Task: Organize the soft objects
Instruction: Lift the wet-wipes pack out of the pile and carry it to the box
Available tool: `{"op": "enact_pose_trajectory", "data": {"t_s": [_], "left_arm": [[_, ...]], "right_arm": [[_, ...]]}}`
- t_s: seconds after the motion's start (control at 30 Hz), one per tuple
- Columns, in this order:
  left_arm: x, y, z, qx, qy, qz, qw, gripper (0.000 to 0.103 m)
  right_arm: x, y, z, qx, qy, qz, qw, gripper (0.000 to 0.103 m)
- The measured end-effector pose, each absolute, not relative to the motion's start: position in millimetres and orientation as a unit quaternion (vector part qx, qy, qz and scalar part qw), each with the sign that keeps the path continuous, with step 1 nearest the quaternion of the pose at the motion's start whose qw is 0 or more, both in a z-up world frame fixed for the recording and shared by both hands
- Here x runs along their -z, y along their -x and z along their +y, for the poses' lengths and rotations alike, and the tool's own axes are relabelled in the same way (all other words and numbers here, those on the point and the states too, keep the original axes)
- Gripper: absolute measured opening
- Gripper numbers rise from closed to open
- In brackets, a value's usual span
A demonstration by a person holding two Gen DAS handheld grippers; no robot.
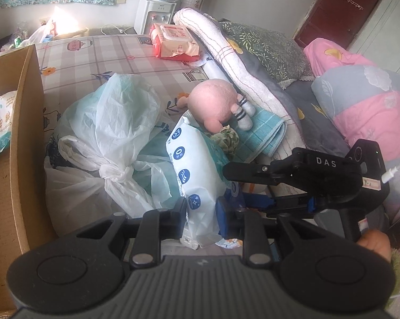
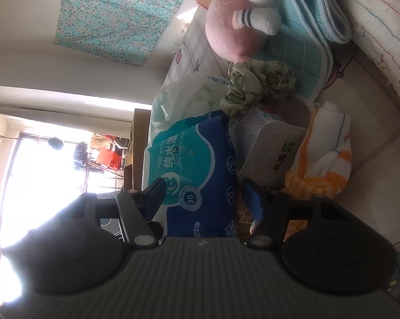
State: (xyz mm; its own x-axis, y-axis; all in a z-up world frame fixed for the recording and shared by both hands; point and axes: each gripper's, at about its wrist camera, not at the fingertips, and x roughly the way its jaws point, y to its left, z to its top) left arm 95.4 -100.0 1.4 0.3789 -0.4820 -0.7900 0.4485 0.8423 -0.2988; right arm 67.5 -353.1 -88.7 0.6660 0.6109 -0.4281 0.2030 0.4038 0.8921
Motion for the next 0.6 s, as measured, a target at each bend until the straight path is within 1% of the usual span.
{"op": "enact_pose_trajectory", "data": {"t_s": [0.33,0.5,0.6], "left_arm": [[0,-108,-111,0.274,-0.007,0.464,0.842,0.028],[-3,-102,-113,0.276,-0.028,0.448,0.85,0.027],[-8,-94,-110,0.288,-0.029,0.438,0.851,0.027]], "right_arm": [[96,-75,-347,-0.144,-0.545,0.388,0.729,0.062],[86,-73,-339,-0.139,-0.53,0.382,0.745,0.053],[76,-65,-334,-0.139,-0.514,0.376,0.758,0.05]]}}
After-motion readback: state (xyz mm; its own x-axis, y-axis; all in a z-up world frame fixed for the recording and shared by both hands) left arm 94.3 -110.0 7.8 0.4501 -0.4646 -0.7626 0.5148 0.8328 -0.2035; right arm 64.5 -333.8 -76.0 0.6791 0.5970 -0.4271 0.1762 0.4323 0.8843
